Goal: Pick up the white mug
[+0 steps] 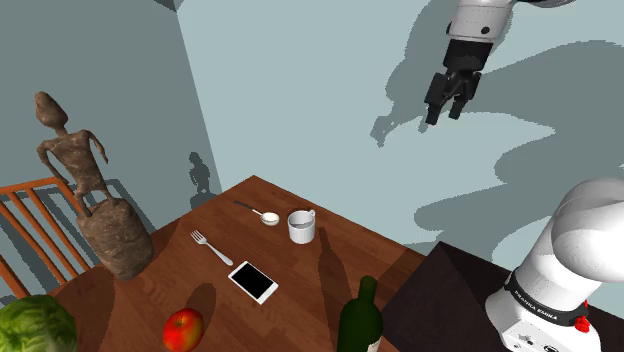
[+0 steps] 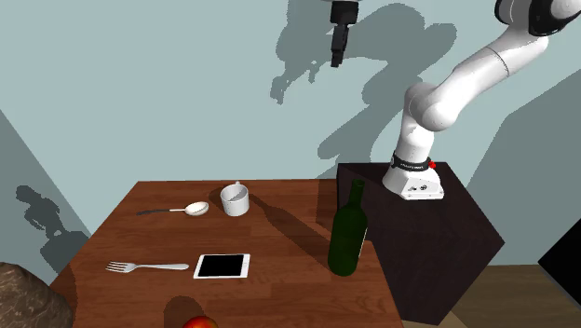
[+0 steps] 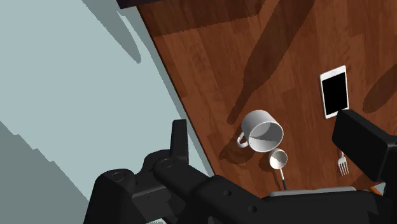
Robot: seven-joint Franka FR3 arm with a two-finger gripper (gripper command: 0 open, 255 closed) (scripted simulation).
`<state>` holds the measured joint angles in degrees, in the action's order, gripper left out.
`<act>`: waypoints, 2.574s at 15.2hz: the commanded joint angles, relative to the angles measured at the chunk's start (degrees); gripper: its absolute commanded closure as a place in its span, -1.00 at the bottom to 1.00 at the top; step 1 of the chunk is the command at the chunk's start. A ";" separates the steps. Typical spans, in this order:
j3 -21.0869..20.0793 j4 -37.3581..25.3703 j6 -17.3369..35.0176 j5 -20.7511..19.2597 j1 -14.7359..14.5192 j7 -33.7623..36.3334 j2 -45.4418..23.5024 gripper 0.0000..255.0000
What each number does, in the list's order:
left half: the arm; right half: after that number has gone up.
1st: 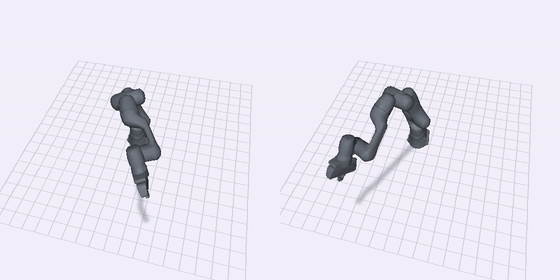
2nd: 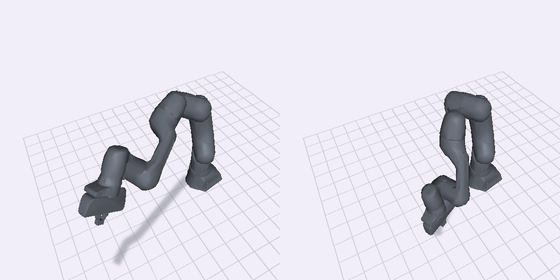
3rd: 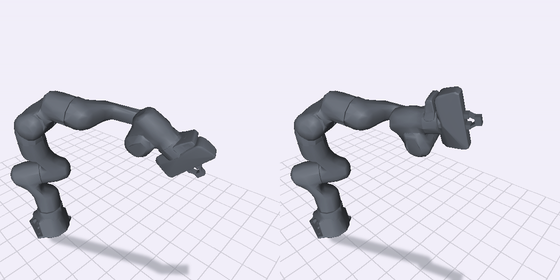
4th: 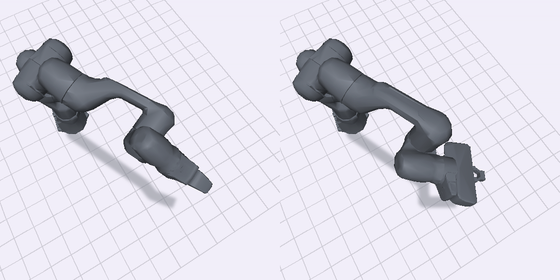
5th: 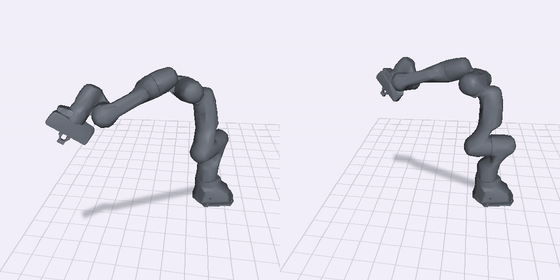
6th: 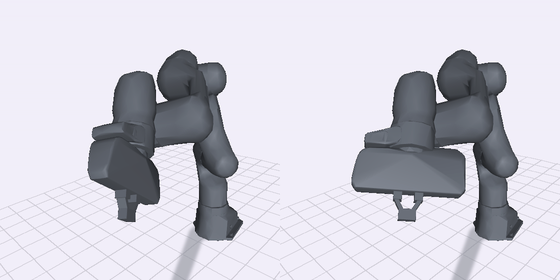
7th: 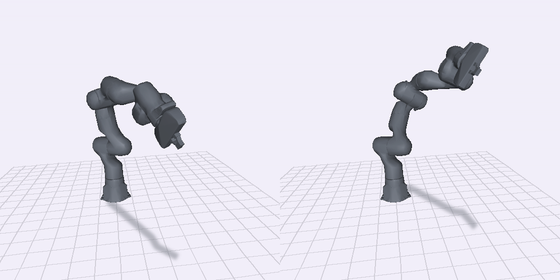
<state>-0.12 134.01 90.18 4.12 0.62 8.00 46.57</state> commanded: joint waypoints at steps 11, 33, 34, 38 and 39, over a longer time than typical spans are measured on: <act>-5.38 3.55 17.78 1.39 -1.63 2.87 -14.88 -1.00; -12.16 -15.48 43.07 -9.57 -5.02 14.96 -62.17 -1.00; -12.01 -17.19 43.44 -10.35 -5.48 15.55 -64.45 -1.00; -11.15 -24.79 44.21 -13.08 -7.54 17.47 -73.59 -1.00; -10.90 -26.89 44.22 -13.64 -8.09 17.84 -75.88 -1.00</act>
<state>-11.25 109.01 133.99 -8.79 -6.77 25.15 -26.80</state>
